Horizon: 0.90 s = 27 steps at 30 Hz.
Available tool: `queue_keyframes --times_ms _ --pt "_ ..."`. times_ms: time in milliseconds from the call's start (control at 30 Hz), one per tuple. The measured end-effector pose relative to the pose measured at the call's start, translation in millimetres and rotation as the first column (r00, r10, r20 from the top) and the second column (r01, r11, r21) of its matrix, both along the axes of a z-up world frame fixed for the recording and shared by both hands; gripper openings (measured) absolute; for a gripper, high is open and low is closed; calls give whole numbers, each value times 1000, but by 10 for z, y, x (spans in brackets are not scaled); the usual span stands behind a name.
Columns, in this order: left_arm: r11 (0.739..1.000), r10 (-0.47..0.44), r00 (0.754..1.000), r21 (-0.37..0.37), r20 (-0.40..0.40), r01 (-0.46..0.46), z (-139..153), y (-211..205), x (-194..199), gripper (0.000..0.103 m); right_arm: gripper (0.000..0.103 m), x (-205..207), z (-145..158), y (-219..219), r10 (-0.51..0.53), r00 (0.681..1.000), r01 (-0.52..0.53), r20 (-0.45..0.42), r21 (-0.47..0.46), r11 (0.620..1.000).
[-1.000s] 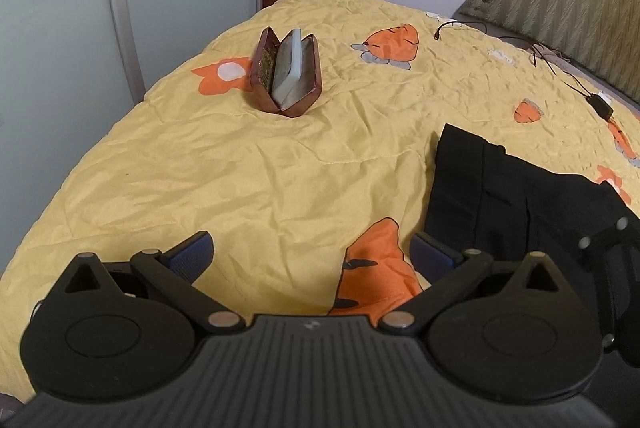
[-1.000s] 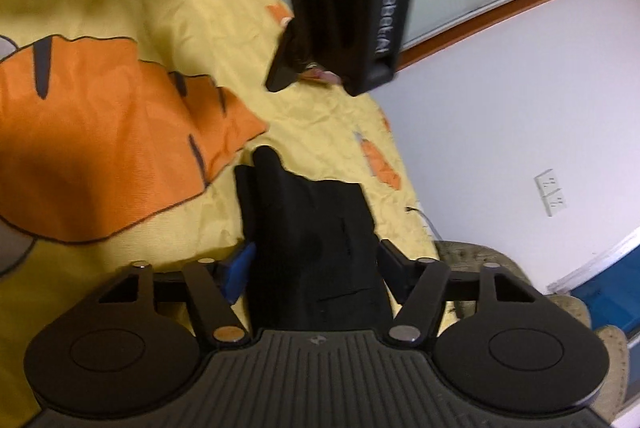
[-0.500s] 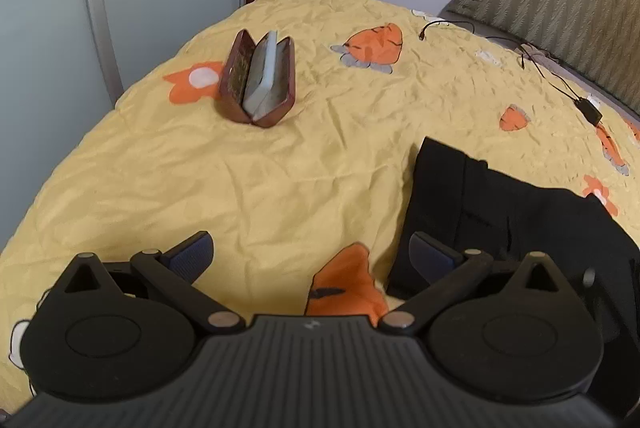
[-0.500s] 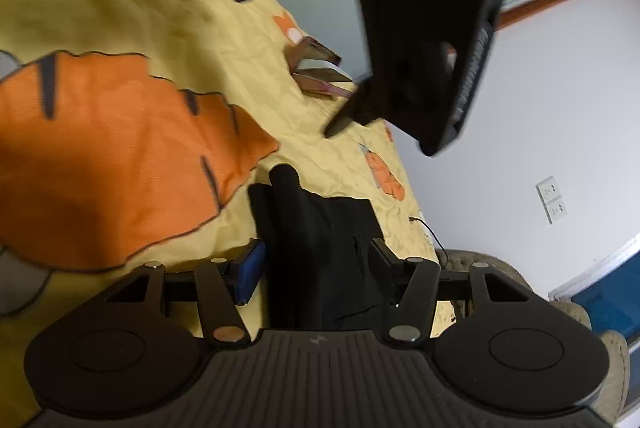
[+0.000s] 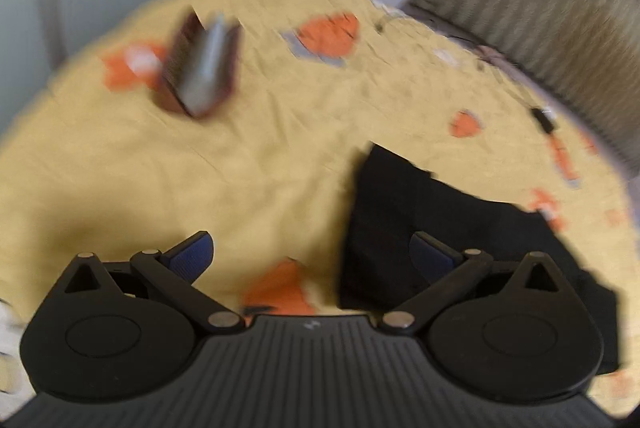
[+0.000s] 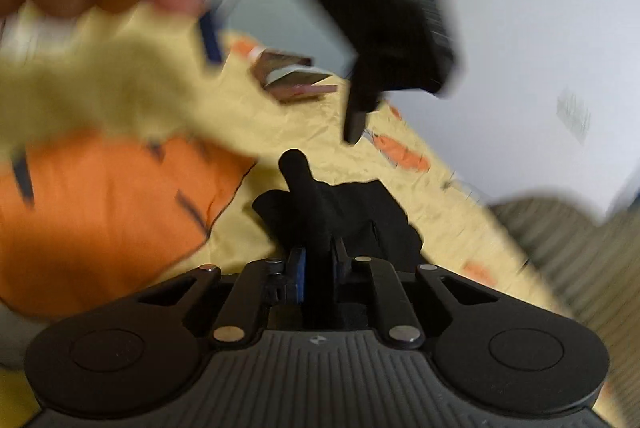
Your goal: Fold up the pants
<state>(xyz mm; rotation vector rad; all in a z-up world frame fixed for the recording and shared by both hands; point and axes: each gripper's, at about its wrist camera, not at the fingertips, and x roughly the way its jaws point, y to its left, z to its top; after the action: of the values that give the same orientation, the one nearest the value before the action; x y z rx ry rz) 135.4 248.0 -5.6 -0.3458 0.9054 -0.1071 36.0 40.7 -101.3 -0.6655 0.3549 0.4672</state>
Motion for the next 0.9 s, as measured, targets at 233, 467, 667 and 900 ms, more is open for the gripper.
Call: queue_keyframes --times_ms 233,467,667,900 --pt "932 -25 995 -363 -93 -10 -284 -5 305 103 11 113 350 -407 -5 993 35 -114 256 966" --pt "890 -53 990 -456 -134 -14 -431 -299 645 101 11 72 368 -442 9 993 23 -117 272 962" --pt "917 -53 982 -398 -180 -24 -526 -394 718 21 12 67 352 -514 -22 993 57 -117 309 949" --pt "917 -66 986 -400 -152 0 -511 -335 665 17 76 -287 261 -526 -109 992 118 -64 156 981"
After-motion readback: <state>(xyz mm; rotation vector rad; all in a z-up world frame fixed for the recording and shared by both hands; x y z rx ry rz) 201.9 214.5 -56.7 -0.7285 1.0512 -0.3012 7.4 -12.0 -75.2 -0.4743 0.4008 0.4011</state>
